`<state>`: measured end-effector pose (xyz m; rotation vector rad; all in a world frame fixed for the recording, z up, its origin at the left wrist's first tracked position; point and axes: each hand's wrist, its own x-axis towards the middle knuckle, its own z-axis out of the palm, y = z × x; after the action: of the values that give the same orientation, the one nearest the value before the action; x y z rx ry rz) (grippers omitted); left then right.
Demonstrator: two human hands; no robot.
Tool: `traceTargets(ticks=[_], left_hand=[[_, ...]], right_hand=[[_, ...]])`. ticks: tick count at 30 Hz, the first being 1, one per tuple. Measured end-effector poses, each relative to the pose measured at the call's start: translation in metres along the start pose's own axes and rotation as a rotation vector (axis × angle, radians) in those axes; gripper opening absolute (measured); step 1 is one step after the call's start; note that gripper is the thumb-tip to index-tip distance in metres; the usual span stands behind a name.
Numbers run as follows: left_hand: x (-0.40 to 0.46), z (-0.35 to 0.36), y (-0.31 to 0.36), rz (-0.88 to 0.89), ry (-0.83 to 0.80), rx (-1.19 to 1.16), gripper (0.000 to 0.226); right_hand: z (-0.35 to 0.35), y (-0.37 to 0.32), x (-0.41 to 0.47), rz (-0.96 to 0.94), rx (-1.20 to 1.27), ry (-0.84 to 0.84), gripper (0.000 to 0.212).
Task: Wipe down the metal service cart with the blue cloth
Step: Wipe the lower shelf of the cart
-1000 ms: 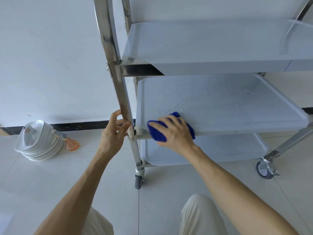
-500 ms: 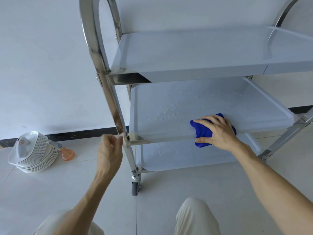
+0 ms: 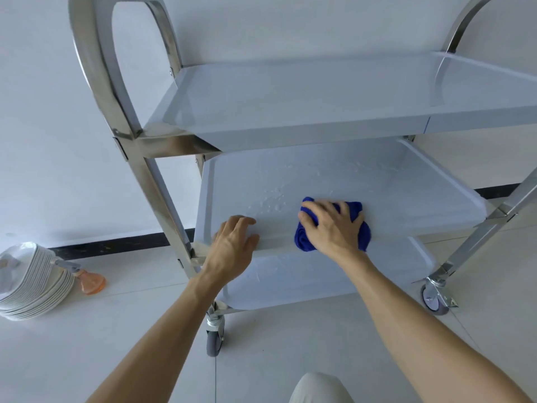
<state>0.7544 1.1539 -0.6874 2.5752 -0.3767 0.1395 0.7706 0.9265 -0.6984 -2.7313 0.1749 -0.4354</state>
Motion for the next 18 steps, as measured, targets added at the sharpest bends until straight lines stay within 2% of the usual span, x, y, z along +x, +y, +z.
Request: traceTargets(ticks=[5, 10, 15, 18], left_hand=[[0.003, 0.02, -0.003, -0.019, 0.098, 0.211, 0.038], [-0.005, 0.017, -0.008, 0.037, 0.102, 0.255, 0.04], [-0.008, 0.015, -0.001, 0.068, 0.081, 0.332, 0.063], [0.004, 0.015, 0.007, 0.033, 0.009, 0.42, 0.047]], right_hand=[[0.025, -0.042, -0.024, -0.162, -0.066, 0.092, 0.034], [0.012, -0.002, -0.026, -0.319, -0.082, 0.191, 0.027], [-0.024, 0.101, -0.01, -0.191, -0.128, 0.301, 0.032], [-0.048, 0.139, 0.006, 0.046, -0.099, 0.142, 0.038]])
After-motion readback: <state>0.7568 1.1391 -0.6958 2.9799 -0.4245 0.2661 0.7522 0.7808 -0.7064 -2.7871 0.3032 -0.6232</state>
